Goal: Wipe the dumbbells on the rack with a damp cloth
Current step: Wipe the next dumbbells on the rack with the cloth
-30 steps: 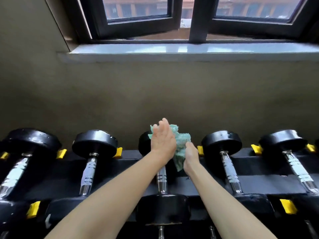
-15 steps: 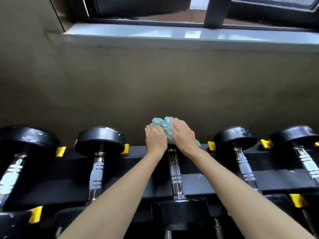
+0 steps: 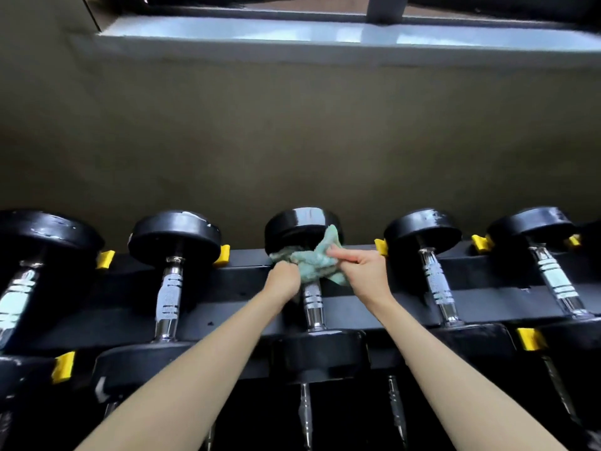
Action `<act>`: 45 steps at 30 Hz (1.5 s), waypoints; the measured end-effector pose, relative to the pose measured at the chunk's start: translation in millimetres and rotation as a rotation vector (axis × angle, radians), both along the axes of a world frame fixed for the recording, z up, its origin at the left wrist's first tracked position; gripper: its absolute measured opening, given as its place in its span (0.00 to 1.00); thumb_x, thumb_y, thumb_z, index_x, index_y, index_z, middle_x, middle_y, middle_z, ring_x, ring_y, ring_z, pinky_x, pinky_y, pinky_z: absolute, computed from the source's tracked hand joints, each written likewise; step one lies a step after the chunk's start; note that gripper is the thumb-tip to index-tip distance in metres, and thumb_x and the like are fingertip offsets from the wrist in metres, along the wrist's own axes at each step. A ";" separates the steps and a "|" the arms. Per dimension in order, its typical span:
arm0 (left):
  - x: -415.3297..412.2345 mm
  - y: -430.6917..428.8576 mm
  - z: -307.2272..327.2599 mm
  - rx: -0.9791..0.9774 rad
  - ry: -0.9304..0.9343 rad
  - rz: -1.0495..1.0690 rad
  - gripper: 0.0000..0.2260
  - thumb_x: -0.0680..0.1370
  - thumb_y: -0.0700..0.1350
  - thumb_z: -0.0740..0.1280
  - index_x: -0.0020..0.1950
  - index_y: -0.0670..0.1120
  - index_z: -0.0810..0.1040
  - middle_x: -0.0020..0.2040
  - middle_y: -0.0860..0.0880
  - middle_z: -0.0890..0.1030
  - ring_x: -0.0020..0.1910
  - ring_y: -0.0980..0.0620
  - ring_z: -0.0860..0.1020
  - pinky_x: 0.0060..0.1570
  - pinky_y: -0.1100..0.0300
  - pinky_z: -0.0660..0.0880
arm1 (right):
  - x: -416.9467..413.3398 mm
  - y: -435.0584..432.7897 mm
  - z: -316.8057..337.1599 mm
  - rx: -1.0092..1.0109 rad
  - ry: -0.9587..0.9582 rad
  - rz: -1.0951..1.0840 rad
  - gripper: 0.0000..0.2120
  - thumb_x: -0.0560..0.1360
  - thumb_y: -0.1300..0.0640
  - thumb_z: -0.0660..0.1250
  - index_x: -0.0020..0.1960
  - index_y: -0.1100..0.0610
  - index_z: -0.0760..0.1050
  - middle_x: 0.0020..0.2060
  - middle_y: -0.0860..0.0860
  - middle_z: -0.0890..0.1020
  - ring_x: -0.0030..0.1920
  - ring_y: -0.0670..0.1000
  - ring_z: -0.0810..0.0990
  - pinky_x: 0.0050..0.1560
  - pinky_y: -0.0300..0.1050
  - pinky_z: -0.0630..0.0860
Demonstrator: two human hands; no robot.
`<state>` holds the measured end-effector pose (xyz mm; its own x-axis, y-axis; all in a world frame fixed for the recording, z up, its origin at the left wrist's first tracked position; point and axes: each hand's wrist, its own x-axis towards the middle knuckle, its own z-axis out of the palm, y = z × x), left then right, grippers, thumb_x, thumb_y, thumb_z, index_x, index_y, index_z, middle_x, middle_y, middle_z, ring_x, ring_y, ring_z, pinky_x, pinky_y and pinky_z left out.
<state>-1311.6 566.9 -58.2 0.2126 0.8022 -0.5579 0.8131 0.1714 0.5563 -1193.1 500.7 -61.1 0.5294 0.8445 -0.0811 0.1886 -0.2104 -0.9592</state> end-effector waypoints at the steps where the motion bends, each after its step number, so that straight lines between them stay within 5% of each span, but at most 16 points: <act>1: -0.9 4.9 -5.2 -0.042 -0.056 0.027 0.16 0.79 0.32 0.53 0.65 0.33 0.70 0.64 0.37 0.73 0.63 0.40 0.72 0.60 0.55 0.68 | -1.3 -5.3 -4.9 -0.084 -0.020 0.017 0.15 0.70 0.74 0.63 0.49 0.61 0.82 0.42 0.51 0.83 0.40 0.39 0.80 0.41 0.25 0.72; 3: -4.3 4.6 -9.7 -0.074 -0.152 0.075 0.15 0.80 0.36 0.52 0.63 0.36 0.72 0.62 0.41 0.75 0.61 0.41 0.74 0.59 0.55 0.70 | -3.8 -14.0 -11.4 -0.227 -0.016 0.127 0.13 0.70 0.72 0.65 0.39 0.56 0.82 0.29 0.49 0.76 0.26 0.38 0.68 0.30 0.31 0.67; 5: -10.9 -4.5 -10.8 -0.095 -0.222 0.057 0.14 0.79 0.37 0.51 0.55 0.40 0.75 0.56 0.44 0.77 0.53 0.44 0.76 0.57 0.55 0.72 | 0.9 -17.9 -12.3 -0.347 -0.047 0.280 0.22 0.69 0.71 0.63 0.23 0.52 0.66 0.22 0.44 0.64 0.24 0.42 0.58 0.29 0.37 0.57; 7: -24.3 -13.2 -15.5 -0.180 -0.260 -0.050 0.13 0.79 0.36 0.51 0.50 0.41 0.76 0.49 0.45 0.78 0.46 0.48 0.76 0.52 0.54 0.73 | 10.4 -23.7 -5.3 -0.493 -0.052 0.421 0.27 0.69 0.72 0.64 0.17 0.51 0.63 0.16 0.41 0.63 0.22 0.41 0.60 0.28 0.34 0.58; 11: -50.2 -33.0 -11.0 -0.362 -0.223 -0.269 0.15 0.75 0.45 0.60 0.60 0.46 0.77 0.60 0.49 0.79 0.57 0.52 0.77 0.64 0.52 0.72 | 7.5 -40.8 13.5 -0.621 -0.089 0.672 0.21 0.63 0.75 0.54 0.22 0.52 0.56 0.24 0.47 0.56 0.29 0.46 0.52 0.33 0.43 0.49; 15: -55.7 -38.9 26.9 -0.429 -0.104 -0.376 0.16 0.76 0.49 0.60 0.63 0.54 0.74 0.60 0.58 0.78 0.57 0.57 0.77 0.57 0.62 0.73 | 2.8 -46.0 36.4 -0.631 -0.168 0.712 0.15 0.63 0.72 0.55 0.25 0.55 0.62 0.28 0.51 0.62 0.33 0.48 0.57 0.35 0.45 0.54; 18: -57.1 -50.2 58.1 -0.322 -0.051 -0.428 0.07 0.77 0.38 0.56 0.41 0.42 0.71 0.37 0.55 0.74 0.34 0.58 0.71 0.38 0.70 0.67 | 6.3 -51.4 57.0 -0.620 -0.212 0.671 0.24 0.65 0.74 0.56 0.15 0.54 0.66 0.16 0.42 0.66 0.29 0.44 0.60 0.33 0.38 0.61; 20: -58.6 -61.9 69.7 -0.162 0.007 -0.439 0.11 0.78 0.37 0.55 0.36 0.45 0.66 0.35 0.52 0.68 0.34 0.55 0.65 0.34 0.66 0.63 | 5.6 -59.7 66.5 -0.589 -0.232 0.644 0.27 0.67 0.74 0.57 0.14 0.52 0.66 0.15 0.39 0.68 0.29 0.42 0.62 0.32 0.36 0.61; 23: -59.8 -78.8 80.9 -0.032 0.072 -0.443 0.12 0.81 0.41 0.54 0.54 0.36 0.74 0.52 0.40 0.75 0.53 0.42 0.74 0.52 0.54 0.69 | 2.6 -70.4 77.3 -0.531 -0.282 0.606 0.21 0.69 0.71 0.62 0.23 0.51 0.73 0.23 0.39 0.72 0.31 0.42 0.67 0.32 0.35 0.64; 26: -67.7 -99.9 93.5 0.018 0.105 -0.365 0.16 0.81 0.44 0.56 0.65 0.38 0.72 0.65 0.40 0.73 0.64 0.41 0.70 0.63 0.54 0.66 | -7.5 -79.6 87.6 -0.482 -0.444 0.620 0.10 0.71 0.68 0.63 0.41 0.59 0.83 0.39 0.47 0.83 0.40 0.45 0.77 0.41 0.37 0.73; 30: -80.1 -126.0 101.8 0.061 0.084 -0.343 0.09 0.78 0.39 0.57 0.50 0.38 0.76 0.51 0.39 0.78 0.52 0.43 0.75 0.49 0.57 0.70 | -22.5 -94.9 99.3 -0.403 -0.606 0.640 0.12 0.71 0.67 0.62 0.48 0.62 0.83 0.48 0.53 0.85 0.51 0.51 0.80 0.50 0.41 0.75; 34: -95.0 -140.0 107.1 0.136 -0.062 -0.109 0.18 0.78 0.41 0.59 0.29 0.46 0.61 0.30 0.49 0.63 0.30 0.54 0.62 0.29 0.63 0.59 | -31.8 -102.2 112.8 -0.445 -0.589 0.747 0.10 0.72 0.67 0.61 0.46 0.66 0.80 0.39 0.53 0.80 0.40 0.50 0.74 0.33 0.38 0.68; 38: -116.1 -148.1 116.0 0.169 -0.390 0.215 0.14 0.78 0.48 0.65 0.35 0.47 0.66 0.36 0.51 0.71 0.34 0.55 0.69 0.36 0.64 0.66 | -49.2 -100.4 117.2 -0.382 -0.315 0.580 0.07 0.76 0.59 0.58 0.40 0.58 0.64 0.36 0.51 0.66 0.39 0.50 0.64 0.35 0.43 0.61; 41: -143.5 -147.8 121.6 0.189 -0.514 0.239 0.12 0.76 0.43 0.68 0.37 0.49 0.67 0.34 0.62 0.71 0.35 0.63 0.68 0.34 0.73 0.68 | -65.2 -106.0 133.2 -0.369 -0.013 0.615 0.12 0.68 0.53 0.64 0.48 0.54 0.65 0.38 0.47 0.66 0.36 0.45 0.64 0.35 0.39 0.60; 43: -162.1 -142.0 125.4 0.115 -0.536 0.227 0.08 0.72 0.42 0.73 0.46 0.40 0.78 0.45 0.56 0.82 0.41 0.55 0.79 0.43 0.68 0.75 | -70.7 -104.9 134.3 -0.410 -0.132 0.657 0.19 0.68 0.61 0.62 0.59 0.55 0.66 0.43 0.49 0.70 0.39 0.46 0.68 0.34 0.38 0.63; 45: -175.9 -136.4 130.4 0.062 -0.561 0.258 0.16 0.70 0.38 0.73 0.55 0.33 0.77 0.55 0.40 0.80 0.44 0.48 0.81 0.42 0.60 0.77 | -79.1 -98.8 127.5 -0.404 -0.336 0.575 0.23 0.71 0.67 0.59 0.64 0.57 0.64 0.52 0.54 0.72 0.43 0.50 0.71 0.32 0.37 0.63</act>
